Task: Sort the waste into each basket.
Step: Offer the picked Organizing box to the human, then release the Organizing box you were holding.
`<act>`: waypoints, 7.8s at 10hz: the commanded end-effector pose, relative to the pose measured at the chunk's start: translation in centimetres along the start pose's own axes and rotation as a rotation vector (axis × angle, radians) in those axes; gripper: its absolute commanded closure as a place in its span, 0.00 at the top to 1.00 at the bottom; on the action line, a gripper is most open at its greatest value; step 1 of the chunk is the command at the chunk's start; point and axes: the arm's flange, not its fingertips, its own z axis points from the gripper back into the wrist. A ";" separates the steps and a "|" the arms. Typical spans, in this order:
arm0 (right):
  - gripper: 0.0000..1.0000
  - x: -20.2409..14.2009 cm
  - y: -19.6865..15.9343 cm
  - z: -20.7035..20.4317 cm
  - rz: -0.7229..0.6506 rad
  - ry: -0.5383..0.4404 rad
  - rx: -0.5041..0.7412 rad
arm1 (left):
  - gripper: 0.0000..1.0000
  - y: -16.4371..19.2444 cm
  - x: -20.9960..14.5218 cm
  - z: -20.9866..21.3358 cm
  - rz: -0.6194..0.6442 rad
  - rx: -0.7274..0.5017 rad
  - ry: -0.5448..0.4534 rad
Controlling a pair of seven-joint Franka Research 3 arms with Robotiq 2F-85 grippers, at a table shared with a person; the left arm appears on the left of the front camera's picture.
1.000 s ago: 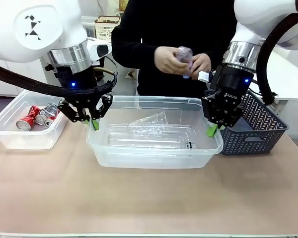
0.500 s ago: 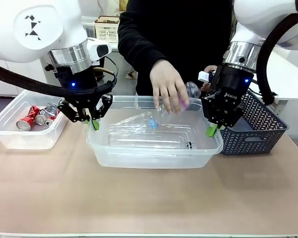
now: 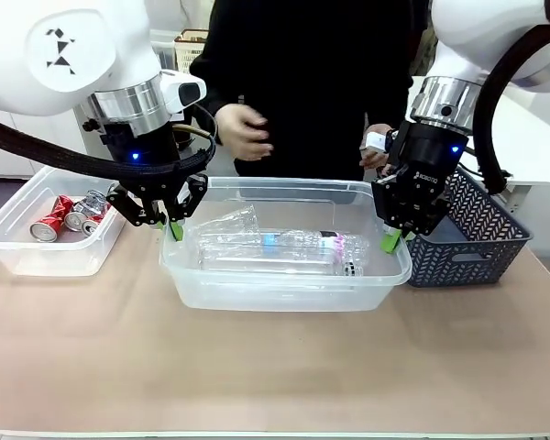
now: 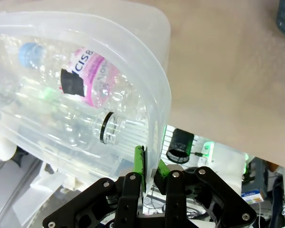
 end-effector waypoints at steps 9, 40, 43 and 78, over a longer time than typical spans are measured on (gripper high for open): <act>0.00 0.0 0.3 0.6 0.018 0.004 -0.002 | 0.00 0.2 0.1 -0.1 0.018 0.000 -0.007; 1.00 11.8 -3.7 1.8 0.023 -0.308 0.209 | 1.00 3.9 15.5 -3.4 0.052 -0.090 0.053; 1.00 12.3 -3.7 2.6 -0.007 -0.277 0.180 | 1.00 3.2 16.2 -3.3 0.074 -0.056 0.061; 1.00 -15.4 -19.2 11.8 -0.017 -0.463 1.121 | 1.00 16.4 0.9 6.8 -0.213 -0.881 -0.200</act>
